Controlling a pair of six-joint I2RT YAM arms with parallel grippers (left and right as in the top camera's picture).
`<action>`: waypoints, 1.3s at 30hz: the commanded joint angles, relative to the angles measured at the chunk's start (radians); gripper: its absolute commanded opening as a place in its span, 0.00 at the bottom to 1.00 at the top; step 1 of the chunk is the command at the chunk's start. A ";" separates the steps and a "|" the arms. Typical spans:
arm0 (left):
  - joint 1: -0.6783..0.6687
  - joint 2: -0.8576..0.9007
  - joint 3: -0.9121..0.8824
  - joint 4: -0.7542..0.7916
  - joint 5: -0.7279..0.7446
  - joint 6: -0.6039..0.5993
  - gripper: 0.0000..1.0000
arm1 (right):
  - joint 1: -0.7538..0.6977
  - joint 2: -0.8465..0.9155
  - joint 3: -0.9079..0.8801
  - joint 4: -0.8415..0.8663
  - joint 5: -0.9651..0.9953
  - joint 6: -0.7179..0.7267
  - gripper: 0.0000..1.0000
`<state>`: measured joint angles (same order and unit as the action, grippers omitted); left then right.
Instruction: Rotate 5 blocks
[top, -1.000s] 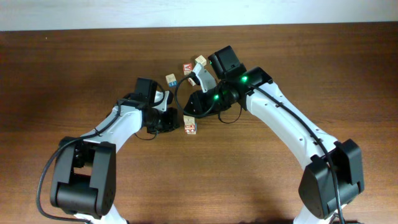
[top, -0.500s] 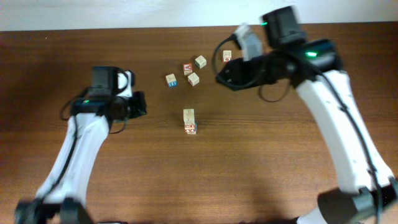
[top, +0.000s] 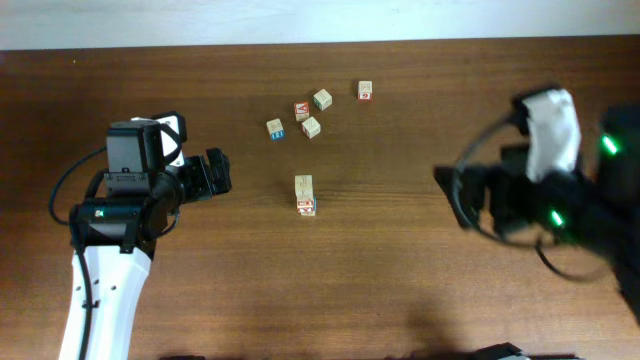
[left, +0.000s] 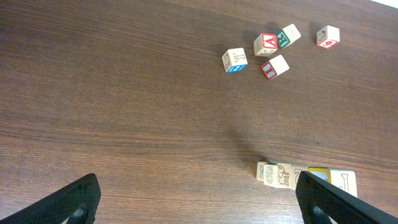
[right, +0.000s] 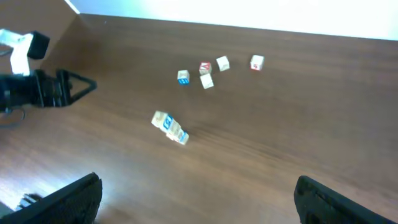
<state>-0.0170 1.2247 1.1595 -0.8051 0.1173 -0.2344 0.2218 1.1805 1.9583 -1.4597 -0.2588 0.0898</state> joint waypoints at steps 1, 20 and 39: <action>0.005 -0.011 0.012 -0.001 -0.013 0.008 0.99 | -0.007 -0.050 0.009 -0.031 0.035 -0.008 0.99; 0.005 -0.011 0.012 -0.001 -0.013 0.008 0.99 | -0.194 -0.341 -0.409 0.358 0.024 -0.324 0.98; 0.005 -0.011 0.012 -0.001 -0.013 0.008 0.99 | -0.320 -1.178 -1.837 1.373 -0.018 -0.329 0.99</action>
<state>-0.0170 1.2247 1.1603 -0.8074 0.1143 -0.2340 -0.0921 0.0429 0.1917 -0.1402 -0.2718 -0.2401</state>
